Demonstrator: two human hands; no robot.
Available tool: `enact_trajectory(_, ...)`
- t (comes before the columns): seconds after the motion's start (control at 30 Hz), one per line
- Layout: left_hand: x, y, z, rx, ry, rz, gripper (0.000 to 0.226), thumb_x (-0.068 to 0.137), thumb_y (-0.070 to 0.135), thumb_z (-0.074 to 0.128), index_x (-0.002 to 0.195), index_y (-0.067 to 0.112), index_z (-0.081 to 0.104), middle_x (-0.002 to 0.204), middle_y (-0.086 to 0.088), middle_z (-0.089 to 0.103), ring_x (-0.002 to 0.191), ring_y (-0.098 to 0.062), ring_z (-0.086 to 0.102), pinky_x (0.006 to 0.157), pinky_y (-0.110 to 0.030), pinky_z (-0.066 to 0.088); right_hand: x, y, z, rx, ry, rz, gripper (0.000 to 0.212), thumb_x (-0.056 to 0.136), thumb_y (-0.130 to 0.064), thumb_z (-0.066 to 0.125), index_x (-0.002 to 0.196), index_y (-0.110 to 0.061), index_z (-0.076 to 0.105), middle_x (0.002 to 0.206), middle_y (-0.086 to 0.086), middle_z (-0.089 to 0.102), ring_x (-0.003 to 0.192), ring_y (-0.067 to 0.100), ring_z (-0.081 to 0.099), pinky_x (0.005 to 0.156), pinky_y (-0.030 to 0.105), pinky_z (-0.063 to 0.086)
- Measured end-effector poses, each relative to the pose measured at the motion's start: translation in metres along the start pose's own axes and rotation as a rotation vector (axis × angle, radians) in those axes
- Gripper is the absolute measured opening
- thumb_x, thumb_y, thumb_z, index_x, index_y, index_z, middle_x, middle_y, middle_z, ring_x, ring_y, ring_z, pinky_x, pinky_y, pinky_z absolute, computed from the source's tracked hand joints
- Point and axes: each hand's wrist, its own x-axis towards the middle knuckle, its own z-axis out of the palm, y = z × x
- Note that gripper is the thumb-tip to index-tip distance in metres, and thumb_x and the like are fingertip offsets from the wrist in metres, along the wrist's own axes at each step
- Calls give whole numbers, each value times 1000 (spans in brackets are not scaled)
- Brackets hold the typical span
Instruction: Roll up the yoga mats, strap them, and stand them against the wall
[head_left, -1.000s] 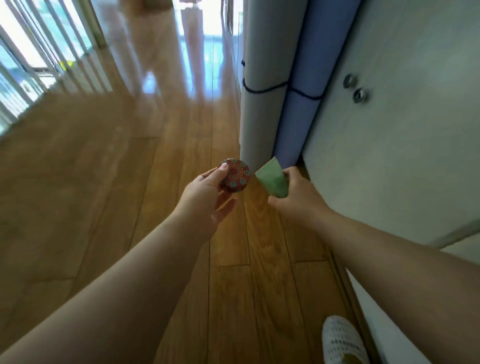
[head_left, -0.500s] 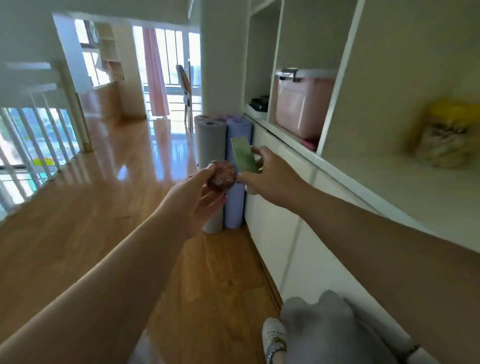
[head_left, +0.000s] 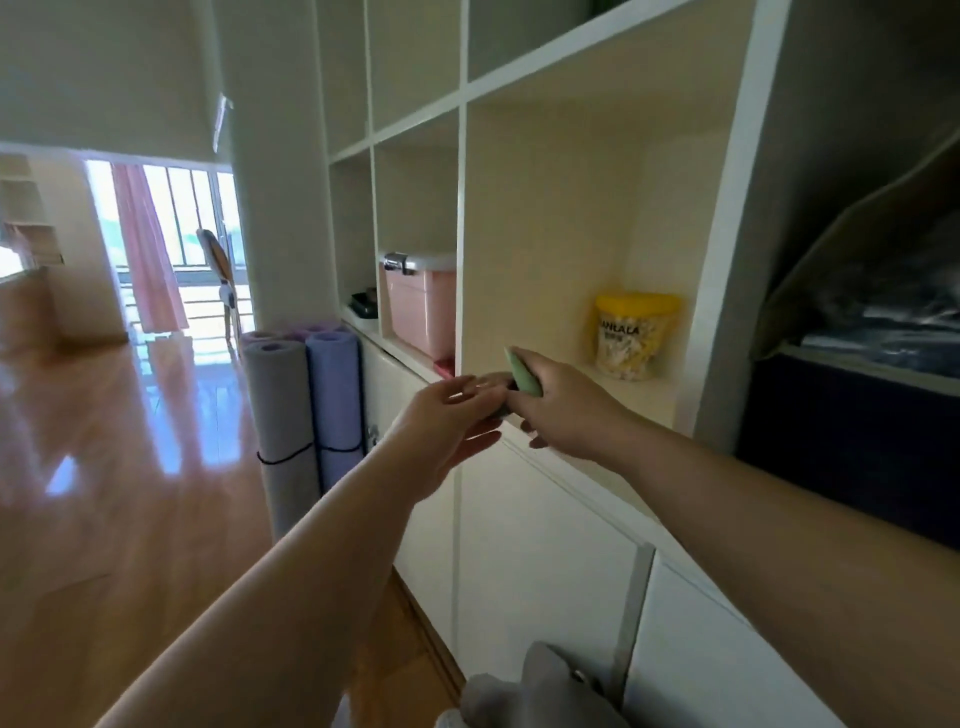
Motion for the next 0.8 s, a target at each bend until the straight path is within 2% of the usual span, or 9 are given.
enact_trajectory(0.1, 32, -19, 6, 123, 55, 34, 44, 86, 16, 69, 126, 5, 55, 111, -11, 68, 88, -14, 67, 76, -27, 57, 14, 17, 2, -206, 30, 126, 47, 99, -21, 43, 145, -17, 37, 140, 13, 46, 118, 30, 51, 89, 29, 41)
enact_trajectory(0.17, 58, -36, 7, 320, 154, 102, 53, 81, 21, 76, 127, 6, 54, 114, -7, 64, 97, -19, 64, 86, -34, 54, 23, 30, 6, -377, 17, 283, 45, 98, -21, 40, 142, -15, 37, 141, 15, 35, 119, 33, 48, 90, 33, 41)
enact_trajectory(0.27, 90, -57, 6, 583, 240, 167, 65, 71, 30, 82, 128, 13, 54, 114, -1, 63, 100, -19, 61, 89, -32, 50, 28, 45, 12, -622, -33, 414, 42, 94, -17, 45, 135, -12, 36, 134, 13, 28, 116, 33, 45, 80, 33, 35)
enact_trajectory(0.43, 126, -75, 1, 688, 257, 157, 64, 75, 38, 78, 130, 18, 53, 118, -3, 62, 103, -21, 57, 82, -24, 42, 37, 63, 16, -825, -48, 391, 49, 89, -6, 54, 132, -10, 32, 132, 12, 30, 113, 31, 46, 74, 34, 34)
enact_trajectory(0.6, 149, -76, 6, 764, 258, 156, 50, 77, 44, 75, 114, 21, 50, 111, -1, 60, 101, -22, 56, 83, -32, 45, 51, 75, 5, -877, -58, 398, 44, 91, -5, 48, 132, -11, 34, 128, 12, 38, 116, 32, 47, 76, 35, 33)
enact_trajectory(0.7, 158, -74, 13, 833, 271, 198, 36, 82, 38, 70, 107, 20, 51, 105, 2, 57, 96, -23, 57, 85, -37, 48, 51, 77, 5, -887, -80, 365, 34, 95, -10, 45, 129, -10, 41, 127, 11, 39, 116, 31, 46, 77, 34, 33)
enact_trajectory(0.8, 165, -74, 17, 877, 271, 225, 27, 85, 31, 68, 106, 21, 55, 113, 1, 52, 97, -22, 59, 93, -45, 47, 50, 78, 8, -891, -103, 341, 31, 96, -9, 43, 126, -6, 45, 128, 12, 39, 117, 32, 43, 83, 37, 37)
